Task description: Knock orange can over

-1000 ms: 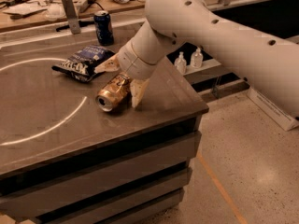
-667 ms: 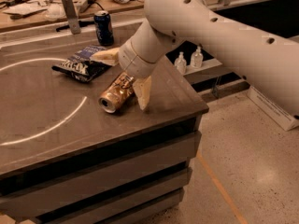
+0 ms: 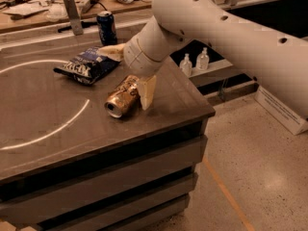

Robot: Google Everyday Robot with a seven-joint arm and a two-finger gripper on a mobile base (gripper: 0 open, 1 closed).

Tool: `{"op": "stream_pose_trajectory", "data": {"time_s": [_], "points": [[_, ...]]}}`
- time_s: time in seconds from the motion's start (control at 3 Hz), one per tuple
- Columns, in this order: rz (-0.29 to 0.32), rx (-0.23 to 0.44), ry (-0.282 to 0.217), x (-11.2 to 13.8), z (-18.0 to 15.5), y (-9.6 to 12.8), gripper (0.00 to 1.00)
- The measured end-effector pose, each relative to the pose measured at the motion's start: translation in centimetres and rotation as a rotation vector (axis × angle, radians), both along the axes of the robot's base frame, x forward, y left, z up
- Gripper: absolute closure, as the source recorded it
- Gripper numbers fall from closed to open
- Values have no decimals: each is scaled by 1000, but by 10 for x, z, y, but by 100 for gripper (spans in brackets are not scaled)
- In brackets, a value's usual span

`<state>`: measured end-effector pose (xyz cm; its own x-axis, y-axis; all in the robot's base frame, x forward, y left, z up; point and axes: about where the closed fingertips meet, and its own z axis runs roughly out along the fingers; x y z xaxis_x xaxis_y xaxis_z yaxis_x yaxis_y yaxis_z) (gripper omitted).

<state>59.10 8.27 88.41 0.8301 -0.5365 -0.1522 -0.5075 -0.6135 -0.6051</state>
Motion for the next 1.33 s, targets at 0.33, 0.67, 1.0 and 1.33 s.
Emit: {"op": "stream_pose_trajectory", "data": {"time_s": [0.33, 0.67, 1.0, 1.33], "points": [[-58, 22, 8, 7, 2, -4, 0], [-101, 38, 17, 9, 3, -6, 0], [-154, 55, 29, 10, 6, -11, 0], [-207, 69, 41, 13, 9, -20, 0]]}}
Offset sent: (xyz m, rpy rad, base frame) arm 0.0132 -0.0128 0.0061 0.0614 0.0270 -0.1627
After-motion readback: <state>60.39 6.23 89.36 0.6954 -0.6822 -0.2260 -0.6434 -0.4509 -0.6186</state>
